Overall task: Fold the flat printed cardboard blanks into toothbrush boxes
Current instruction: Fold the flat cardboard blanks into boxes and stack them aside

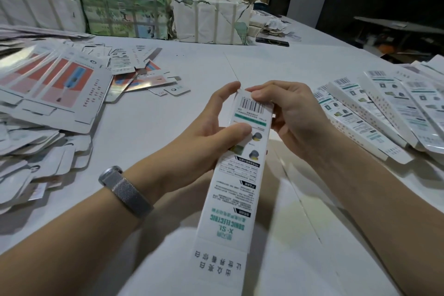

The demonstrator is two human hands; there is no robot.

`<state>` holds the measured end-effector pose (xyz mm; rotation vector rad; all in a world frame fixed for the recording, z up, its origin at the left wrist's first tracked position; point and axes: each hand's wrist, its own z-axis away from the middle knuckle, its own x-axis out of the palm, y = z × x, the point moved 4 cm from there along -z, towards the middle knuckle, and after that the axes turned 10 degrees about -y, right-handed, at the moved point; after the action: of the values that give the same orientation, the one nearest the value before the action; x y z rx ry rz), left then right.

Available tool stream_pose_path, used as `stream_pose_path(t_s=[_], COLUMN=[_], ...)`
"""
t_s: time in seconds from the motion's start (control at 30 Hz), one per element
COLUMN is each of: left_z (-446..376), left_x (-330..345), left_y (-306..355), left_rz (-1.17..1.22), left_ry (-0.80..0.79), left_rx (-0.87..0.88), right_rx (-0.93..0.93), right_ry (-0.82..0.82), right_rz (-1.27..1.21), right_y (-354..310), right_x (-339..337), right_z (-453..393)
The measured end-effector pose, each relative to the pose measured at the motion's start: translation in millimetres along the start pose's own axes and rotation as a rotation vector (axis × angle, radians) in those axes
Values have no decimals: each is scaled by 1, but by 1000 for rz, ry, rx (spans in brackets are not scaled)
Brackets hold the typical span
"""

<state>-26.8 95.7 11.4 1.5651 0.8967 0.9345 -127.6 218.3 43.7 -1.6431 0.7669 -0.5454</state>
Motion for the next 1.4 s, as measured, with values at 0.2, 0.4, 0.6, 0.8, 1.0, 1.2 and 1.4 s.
stream_pose_path(t_s=[0.2, 0.4, 0.6, 0.8, 1.0, 1.2, 1.4], left_z=[0, 1, 8, 7, 5, -3, -2], left_x=[-1, 2, 7, 5, 1, -4, -8], left_y=[-1, 5, 11, 15, 11, 5, 7], left_rz=[6, 103, 206, 142, 138, 238, 170], left_ry=[-3, -21, -100, -7, -19, -101, -56], left_rx=[5, 31, 5, -22, -13, 5, 48], right_rx=[-25, 31, 31, 10, 30, 38, 31], right_ry=[-67, -183, -212, -191, -220, -216, -203], right_rz=[84, 56, 76, 105, 110, 138, 81], right_y=[-7, -10, -12, -12, -15, -17, -16], right_x=[-2, -10, -11, -11, -9, -10, -6], right_z=[1, 2, 2, 4, 7, 7, 7])
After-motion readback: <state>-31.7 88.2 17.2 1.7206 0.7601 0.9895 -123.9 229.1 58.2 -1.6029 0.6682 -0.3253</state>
